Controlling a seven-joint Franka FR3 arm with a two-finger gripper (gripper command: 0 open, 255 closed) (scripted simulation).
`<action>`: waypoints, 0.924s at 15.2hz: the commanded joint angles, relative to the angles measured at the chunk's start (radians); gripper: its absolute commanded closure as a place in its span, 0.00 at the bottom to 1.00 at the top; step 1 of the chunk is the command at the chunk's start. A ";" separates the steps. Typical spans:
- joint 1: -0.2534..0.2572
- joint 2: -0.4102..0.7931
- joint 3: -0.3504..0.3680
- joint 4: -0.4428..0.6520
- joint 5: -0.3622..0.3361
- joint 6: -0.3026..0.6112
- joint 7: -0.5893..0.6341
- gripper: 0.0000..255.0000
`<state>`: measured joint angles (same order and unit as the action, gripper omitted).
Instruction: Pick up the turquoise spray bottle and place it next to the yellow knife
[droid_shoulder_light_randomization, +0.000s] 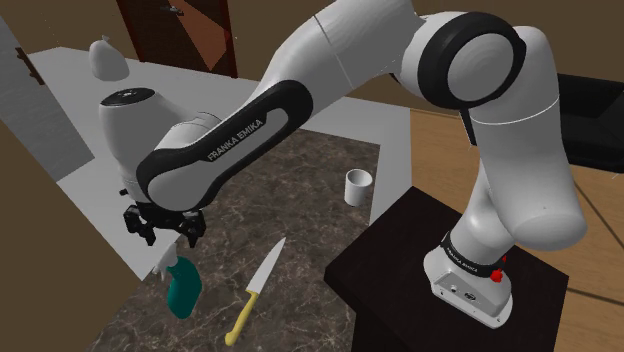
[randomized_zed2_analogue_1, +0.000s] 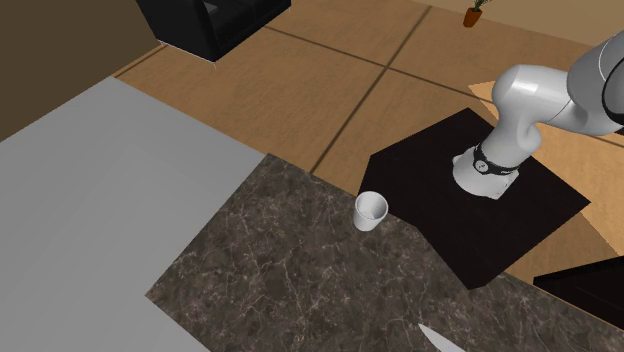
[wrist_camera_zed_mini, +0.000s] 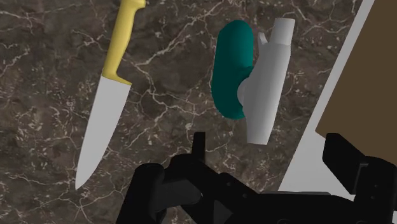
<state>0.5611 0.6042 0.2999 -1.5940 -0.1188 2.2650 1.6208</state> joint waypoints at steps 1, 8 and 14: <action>0.000 0.000 0.000 0.000 0.000 0.000 0.000 0.00; -0.016 -0.073 0.013 0.015 0.021 -0.088 -0.012 0.00; -0.016 -0.073 0.013 0.016 0.021 -0.088 -0.012 0.00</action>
